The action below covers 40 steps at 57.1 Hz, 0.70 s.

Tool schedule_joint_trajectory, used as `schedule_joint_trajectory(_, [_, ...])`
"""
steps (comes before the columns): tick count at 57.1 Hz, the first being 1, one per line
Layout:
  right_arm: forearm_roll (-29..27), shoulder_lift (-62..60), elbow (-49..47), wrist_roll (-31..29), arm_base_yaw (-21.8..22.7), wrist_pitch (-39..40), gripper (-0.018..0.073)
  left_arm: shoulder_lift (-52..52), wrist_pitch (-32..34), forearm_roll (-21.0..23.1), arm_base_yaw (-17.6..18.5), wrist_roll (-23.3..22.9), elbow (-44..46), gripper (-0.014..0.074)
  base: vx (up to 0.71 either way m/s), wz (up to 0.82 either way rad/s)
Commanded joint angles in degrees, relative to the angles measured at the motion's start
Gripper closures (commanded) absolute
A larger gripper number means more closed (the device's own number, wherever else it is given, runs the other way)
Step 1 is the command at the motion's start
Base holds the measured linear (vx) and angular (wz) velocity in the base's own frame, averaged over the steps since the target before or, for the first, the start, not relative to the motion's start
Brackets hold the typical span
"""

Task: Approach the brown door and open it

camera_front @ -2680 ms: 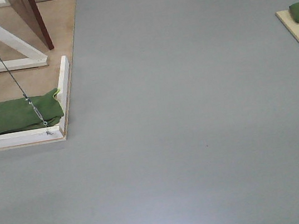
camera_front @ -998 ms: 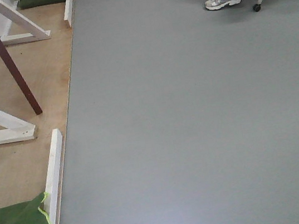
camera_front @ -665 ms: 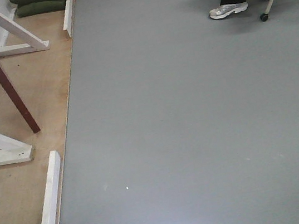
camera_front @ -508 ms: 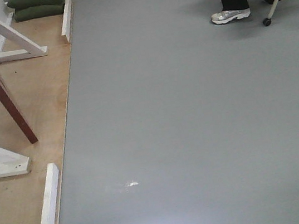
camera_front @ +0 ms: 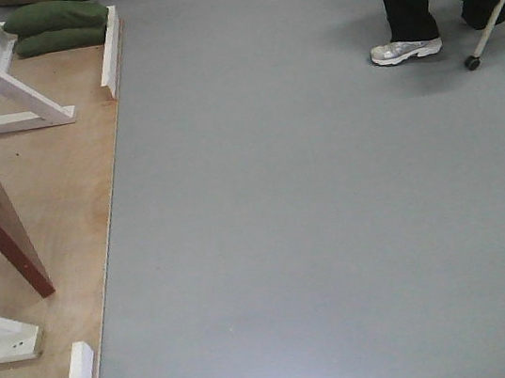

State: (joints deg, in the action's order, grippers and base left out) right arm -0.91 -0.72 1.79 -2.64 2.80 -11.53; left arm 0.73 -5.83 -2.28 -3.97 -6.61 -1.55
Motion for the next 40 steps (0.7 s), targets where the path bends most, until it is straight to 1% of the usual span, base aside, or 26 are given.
schedule_joint_trajectory(1, [0.34, -0.67, 0.21, -0.31, 0.2, 4.62, 0.0559, 0.81, 4.46, 0.38, 0.35, -0.56, 1.67, 0.0603, 0.38, 0.01])
schedule_joint_trajectory(40, [0.34, -0.72, 0.21, -0.31, 0.14, 4.52, 0.0559, 0.93, 4.46, 0.38, 0.35, -0.56, 1.67, 0.0603, 0.32, 0.03])
